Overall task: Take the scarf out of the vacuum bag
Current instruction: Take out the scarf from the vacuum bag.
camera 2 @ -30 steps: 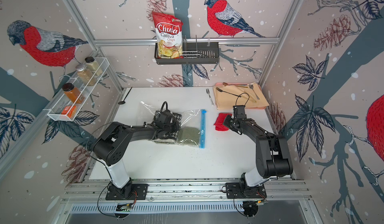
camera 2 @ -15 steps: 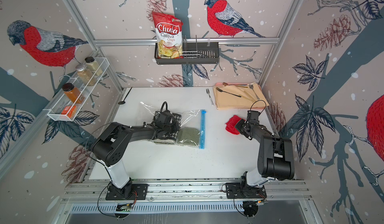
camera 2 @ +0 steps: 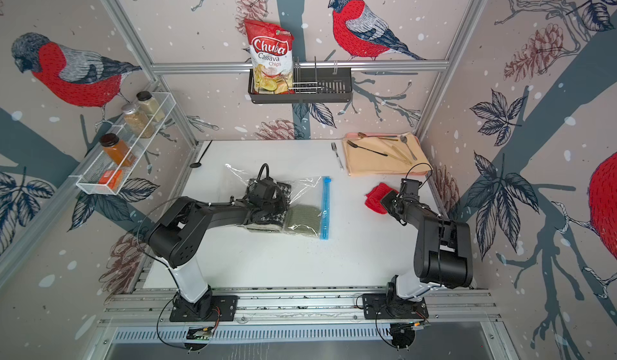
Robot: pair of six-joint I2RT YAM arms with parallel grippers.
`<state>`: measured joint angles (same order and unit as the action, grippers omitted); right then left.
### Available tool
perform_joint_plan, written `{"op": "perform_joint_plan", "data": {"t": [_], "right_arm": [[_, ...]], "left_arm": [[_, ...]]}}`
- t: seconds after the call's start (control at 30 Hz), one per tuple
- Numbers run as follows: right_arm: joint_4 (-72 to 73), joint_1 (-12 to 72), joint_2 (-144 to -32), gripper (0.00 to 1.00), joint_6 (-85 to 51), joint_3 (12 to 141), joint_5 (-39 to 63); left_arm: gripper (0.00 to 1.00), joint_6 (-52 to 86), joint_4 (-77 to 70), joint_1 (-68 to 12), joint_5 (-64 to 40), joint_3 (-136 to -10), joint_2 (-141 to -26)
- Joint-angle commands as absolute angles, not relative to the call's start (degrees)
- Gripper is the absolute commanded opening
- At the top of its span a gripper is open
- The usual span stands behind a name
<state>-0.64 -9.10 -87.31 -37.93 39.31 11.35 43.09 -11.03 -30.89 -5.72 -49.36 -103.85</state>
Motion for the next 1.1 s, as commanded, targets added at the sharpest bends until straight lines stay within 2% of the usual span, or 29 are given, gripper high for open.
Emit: {"op": "perform_joint_plan", "data": {"t": [0.0,0.37,0.43,0.53,0.6,0.67,0.7,0.73,0.87,1.07], "right_arm": [[-1.80,-10.12,-85.63,0.00,-39.02,37.86,7.43],[1.34,-10.72,-88.88,0.00,-38.84,38.21,12.83],[-0.05,-10.66,-88.86,0.02,-38.35,38.81,11.95],[-2.05,-10.79,-88.13,0.19,-38.14,39.20,9.89],[-2.33,-10.72,-86.75,0.46,-38.66,38.57,8.60],[-2.39,-10.70,-85.51,0.63,-38.87,37.98,8.10],[-3.03,-10.72,-85.04,0.75,-38.85,38.03,7.23],[-3.40,-10.72,-84.67,0.80,-38.70,37.97,6.81],[-5.94,-10.77,-81.81,1.00,-38.97,37.87,4.24],[-14.22,-10.89,-73.85,1.00,-39.78,39.54,-6.16]], "left_arm": [[0.00,43.63,-0.43,-31.00,-4.92,-48.87,-104.42],[0.00,44.39,-2.46,-31.12,-6.50,-48.20,-104.37],[0.00,44.39,-2.62,-31.16,-6.33,-48.06,-104.14],[0.00,44.23,-2.63,-31.20,-6.24,-48.12,-103.98],[0.00,44.05,-2.46,-31.29,-6.22,-48.27,-104.10],[0.00,43.86,-2.34,-31.25,-6.19,-48.56,-104.24],[0.00,43.79,-2.31,-31.37,-6.16,-48.56,-104.10],[0.00,43.77,-2.22,-31.37,-6.03,-48.68,-104.00],[0.00,43.61,-1.51,-31.45,-5.30,-49.25,-103.57],[0.00,43.53,-0.28,-31.68,-4.40,-49.92,-102.68]]}}
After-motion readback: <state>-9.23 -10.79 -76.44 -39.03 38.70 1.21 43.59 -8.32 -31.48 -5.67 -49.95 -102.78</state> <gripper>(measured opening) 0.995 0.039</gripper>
